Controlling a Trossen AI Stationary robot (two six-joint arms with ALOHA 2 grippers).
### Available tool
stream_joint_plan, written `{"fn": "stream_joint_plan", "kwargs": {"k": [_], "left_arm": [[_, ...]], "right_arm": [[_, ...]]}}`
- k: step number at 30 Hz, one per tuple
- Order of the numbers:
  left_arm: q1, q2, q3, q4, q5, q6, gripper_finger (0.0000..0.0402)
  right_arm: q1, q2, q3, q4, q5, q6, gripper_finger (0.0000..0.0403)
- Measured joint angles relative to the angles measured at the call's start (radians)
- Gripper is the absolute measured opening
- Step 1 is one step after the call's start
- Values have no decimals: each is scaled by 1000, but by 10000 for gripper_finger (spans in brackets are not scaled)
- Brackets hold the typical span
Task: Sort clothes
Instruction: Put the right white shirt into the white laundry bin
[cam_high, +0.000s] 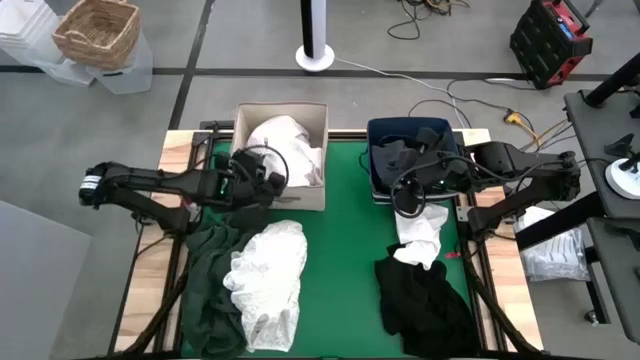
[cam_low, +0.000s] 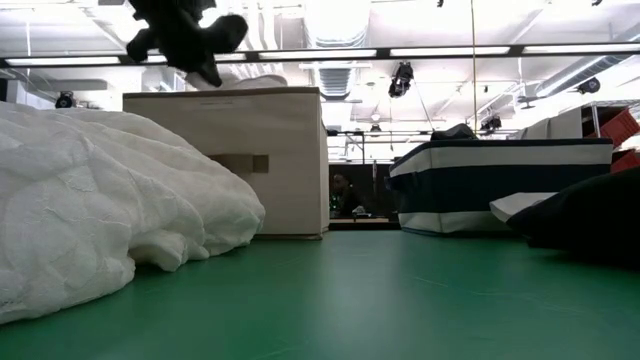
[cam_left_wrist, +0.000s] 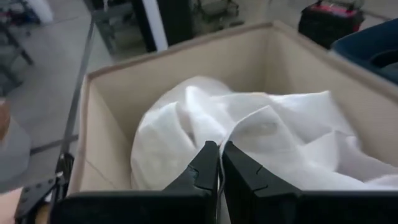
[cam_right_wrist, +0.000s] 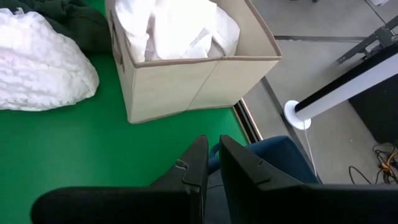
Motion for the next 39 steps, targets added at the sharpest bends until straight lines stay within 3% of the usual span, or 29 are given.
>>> {"fn": "stream_joint_plan", "kwargs": {"k": [3, 9, 12, 22, 28, 32, 39], "left_arm": [[71, 0, 0, 9, 94, 1, 0], [210, 11, -1, 16, 441, 46, 0], [249, 19, -1, 14, 522, 61, 0], [317, 50, -1, 1, 678, 58, 0], [320, 58, -1, 3, 644, -19, 4], [320, 54, 2, 2, 645, -18, 34], [318, 51, 84, -18, 641, 51, 121]], "right_arm": [[0, 0, 0, 0, 0, 9, 31], [0, 0, 0, 0, 0, 27, 31], [0, 0, 0, 0, 0, 32, 31], [0, 1, 0, 0, 0, 57, 31], [0, 2, 0, -1, 0, 64, 31], [0, 2, 0, 0, 0, 71, 31], [0, 2, 0, 0, 0, 72, 31]]}}
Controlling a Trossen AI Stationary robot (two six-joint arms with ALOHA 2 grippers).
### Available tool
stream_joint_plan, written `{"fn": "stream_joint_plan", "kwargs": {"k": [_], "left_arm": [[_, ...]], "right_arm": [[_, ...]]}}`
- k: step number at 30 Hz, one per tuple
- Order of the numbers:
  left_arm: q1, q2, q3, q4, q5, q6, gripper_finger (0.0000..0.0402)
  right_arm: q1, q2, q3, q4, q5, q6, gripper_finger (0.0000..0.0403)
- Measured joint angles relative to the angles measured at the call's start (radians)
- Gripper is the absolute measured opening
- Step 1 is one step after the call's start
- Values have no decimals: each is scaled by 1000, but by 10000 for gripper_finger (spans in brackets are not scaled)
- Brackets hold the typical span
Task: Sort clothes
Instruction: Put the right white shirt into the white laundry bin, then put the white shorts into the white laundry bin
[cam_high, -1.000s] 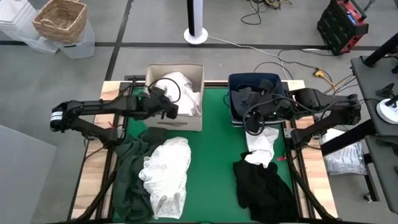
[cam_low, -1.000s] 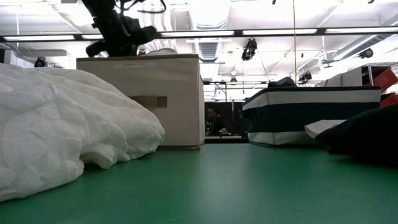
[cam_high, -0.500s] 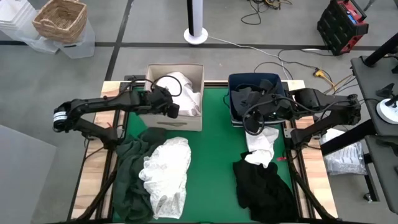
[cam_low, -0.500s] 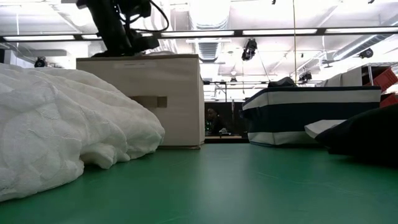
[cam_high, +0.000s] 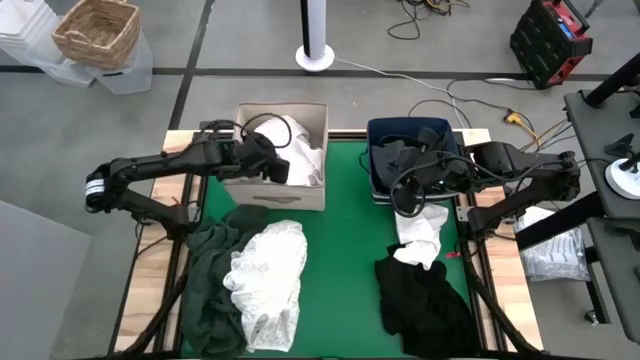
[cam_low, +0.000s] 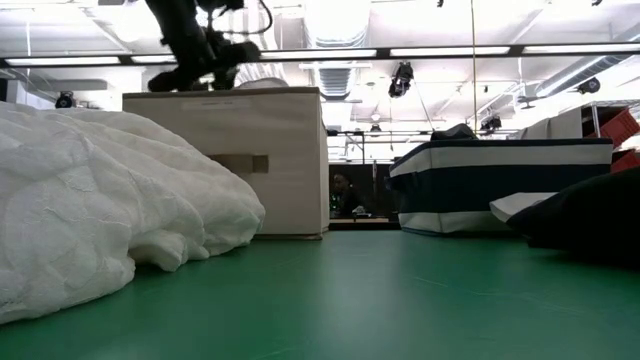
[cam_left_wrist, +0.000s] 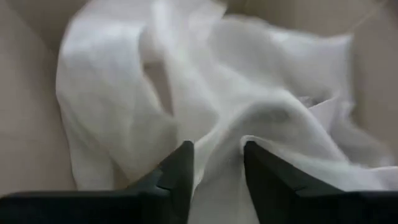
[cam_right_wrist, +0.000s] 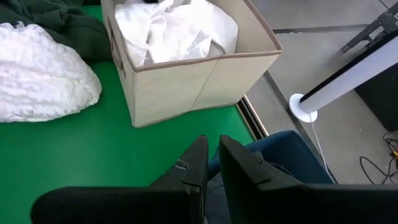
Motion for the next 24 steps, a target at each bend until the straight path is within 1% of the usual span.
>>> {"fn": "stream_joint_plan", "kwargs": {"k": [5, 7, 10, 13, 16, 21, 24], "left_arm": [[-15, 0, 138, -57, -2, 105, 166], [-34, -1, 202, -78, -2, 155, 177], [-62, -1, 295, -159, 2, 179, 185], [-101, -2, 368, -236, 0, 185, 187], [-165, -2, 416, -286, 6, 232, 187], [-319, -3, 424, -299, 43, 347, 187], [-408, -3, 424, -319, 48, 329, 187]], "right_arm": [[0, 0, 0, -2, 0, 9, 31], [0, -4, 0, -9, 0, 31, 31], [0, -15, 3, -46, -22, 69, 31], [0, -26, 5, -89, -100, 115, 31], [0, -30, 5, -141, -206, 164, 31], [7, -33, -10, -208, -424, 210, 31], [34, -34, -42, -211, -489, 231, 31]]}}
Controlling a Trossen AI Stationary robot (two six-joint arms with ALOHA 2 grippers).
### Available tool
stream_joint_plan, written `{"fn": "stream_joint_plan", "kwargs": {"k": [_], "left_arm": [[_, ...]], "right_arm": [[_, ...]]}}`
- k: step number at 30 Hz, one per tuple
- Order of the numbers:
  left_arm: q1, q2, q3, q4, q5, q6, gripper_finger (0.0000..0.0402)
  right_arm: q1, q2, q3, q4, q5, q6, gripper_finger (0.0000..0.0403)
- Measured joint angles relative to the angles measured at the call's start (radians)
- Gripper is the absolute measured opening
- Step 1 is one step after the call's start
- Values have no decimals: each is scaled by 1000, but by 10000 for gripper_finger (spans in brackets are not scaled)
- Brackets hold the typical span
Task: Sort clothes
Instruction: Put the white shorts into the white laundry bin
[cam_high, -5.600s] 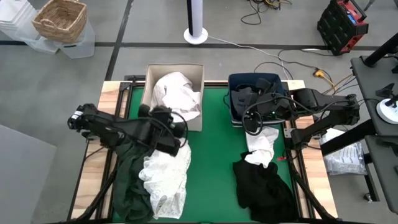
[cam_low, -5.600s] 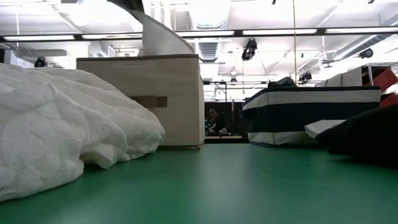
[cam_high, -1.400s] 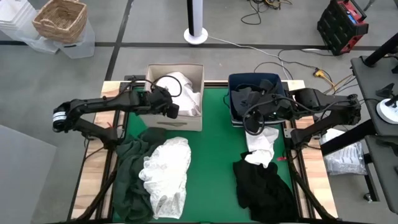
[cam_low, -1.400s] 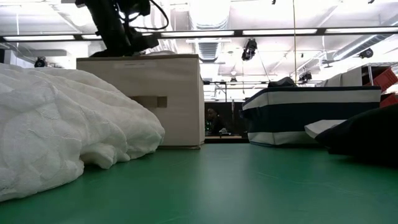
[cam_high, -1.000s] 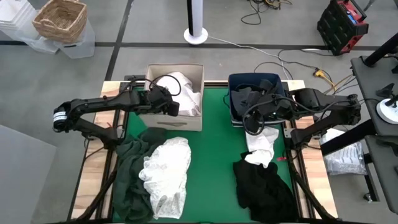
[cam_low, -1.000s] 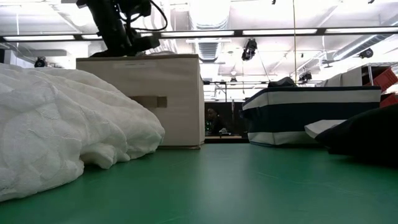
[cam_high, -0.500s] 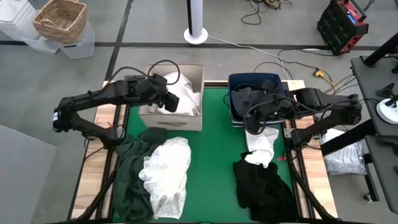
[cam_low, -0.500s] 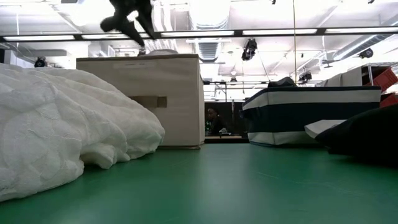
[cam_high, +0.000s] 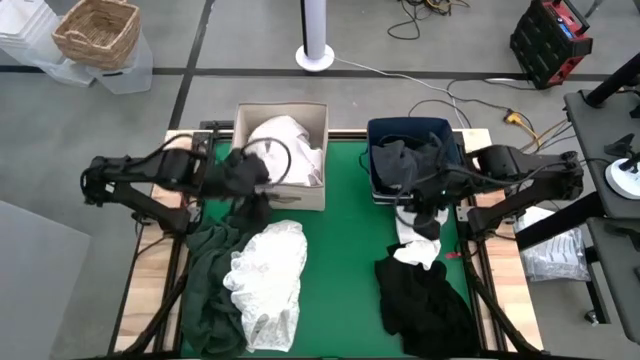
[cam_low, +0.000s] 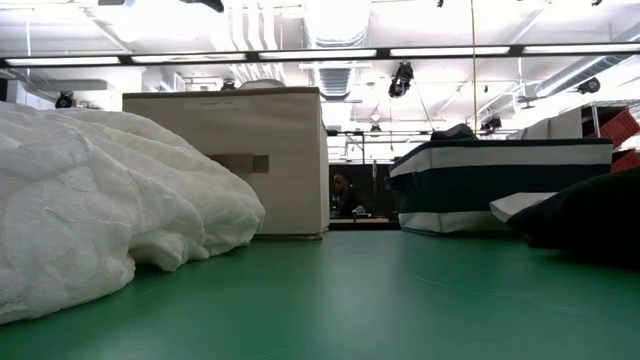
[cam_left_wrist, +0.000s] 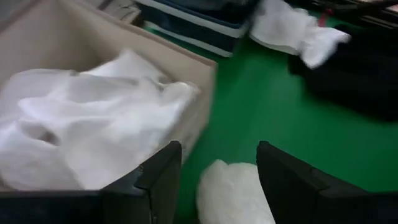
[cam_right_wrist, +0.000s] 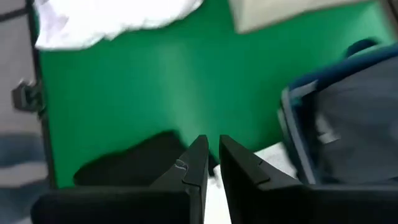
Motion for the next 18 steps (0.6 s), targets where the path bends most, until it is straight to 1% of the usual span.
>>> {"fn": "stream_joint_plan", "kwargs": {"k": [6, 10, 14, 18], "left_arm": [[-159, -3, -9, -26, -113, -109, 186], [-227, -4, -18, -79, -166, -205, 185], [-267, -5, -38, -124, -203, -284, 185], [-288, -5, -54, -137, -243, -322, 185]], "right_arm": [[72, -13, -93, 3, -36, 50, 31], [122, -19, -163, 7, -37, 75, 38], [154, -29, -236, 12, -37, 146, 63], [156, -43, -323, 11, -34, 284, 99]]}}
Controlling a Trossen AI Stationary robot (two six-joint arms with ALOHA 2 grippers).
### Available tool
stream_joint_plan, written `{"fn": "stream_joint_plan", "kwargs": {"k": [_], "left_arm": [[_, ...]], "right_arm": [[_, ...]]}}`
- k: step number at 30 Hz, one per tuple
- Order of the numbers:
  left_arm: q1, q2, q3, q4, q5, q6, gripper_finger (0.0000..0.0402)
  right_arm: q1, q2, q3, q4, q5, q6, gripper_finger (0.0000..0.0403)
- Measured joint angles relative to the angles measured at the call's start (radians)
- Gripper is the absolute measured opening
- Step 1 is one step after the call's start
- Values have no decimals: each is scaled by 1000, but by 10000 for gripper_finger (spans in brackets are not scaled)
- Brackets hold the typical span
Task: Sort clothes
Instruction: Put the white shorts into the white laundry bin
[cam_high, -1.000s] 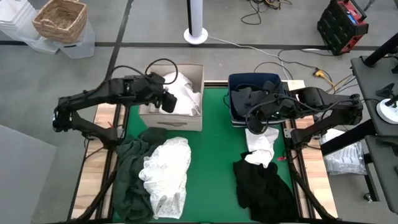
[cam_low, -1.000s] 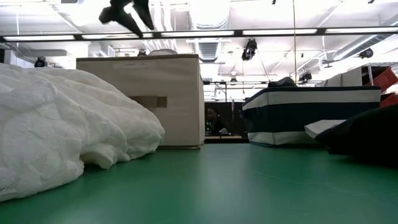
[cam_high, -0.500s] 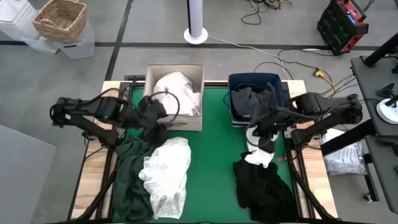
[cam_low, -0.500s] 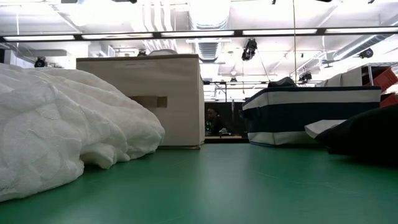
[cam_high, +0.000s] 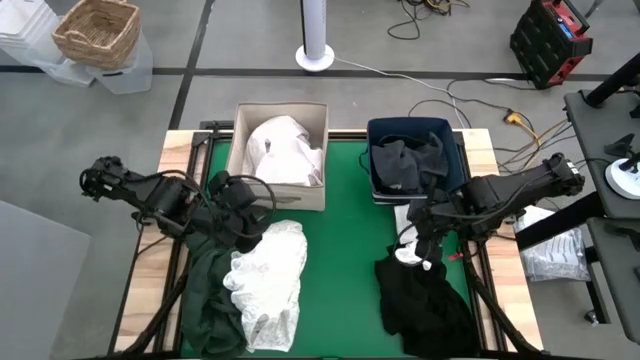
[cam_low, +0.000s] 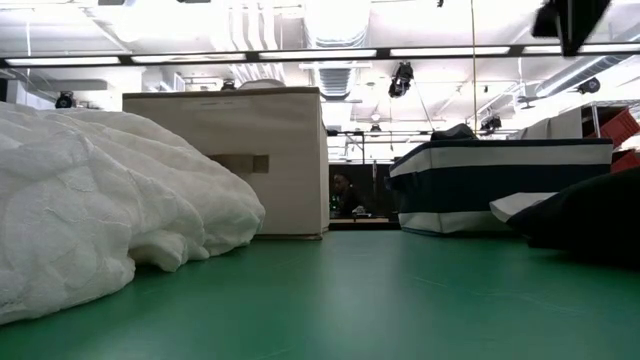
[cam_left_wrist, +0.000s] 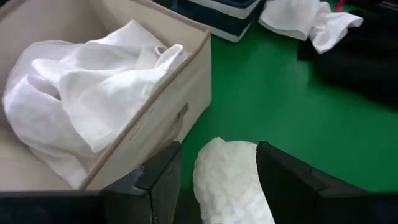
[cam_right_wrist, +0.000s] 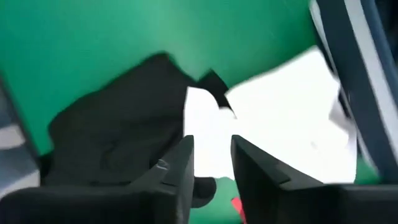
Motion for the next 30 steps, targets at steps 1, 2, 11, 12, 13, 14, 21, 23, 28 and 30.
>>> {"fn": "stream_joint_plan", "kwargs": {"k": [1, 2, 11, 12, 13, 14, 21, 23, 28, 30], "left_arm": [[-2, 0, -1, -1, -13, -4, 185], [-4, 0, -1, 0, -25, -6, 185], [-4, -9, -2, -24, -120, 2, 185], [-4, -10, -2, -29, -127, 3, 184], [-4, -13, -2, -31, -130, 5, 184], [-4, -14, -2, -31, -133, 9, 184], [-4, -21, -2, -37, -134, 32, 184], [-4, -21, -2, -37, -134, 43, 184], [-4, -21, -2, -37, -158, 71, 184], [-4, -21, -2, -37, -160, 80, 184]], "right_arm": [[0, -2, -23, 0, 5, 37, 109], [0, -3, -48, 3, 10, 69, 119], [-1, -4, -303, 50, 69, 267, 215], [-1, -4, -333, 76, 69, 278, 224], [-1, -4, -361, 106, 72, 280, 233], [-1, -4, -386, 135, 82, 284, 241], [-21, -3, -528, 278, 138, 312, 275], [-34, -3, -561, 290, 153, 309, 277], [-60, -3, -636, 391, 174, 299, 267], [-65, -3, -662, 446, 175, 303, 261]]}}
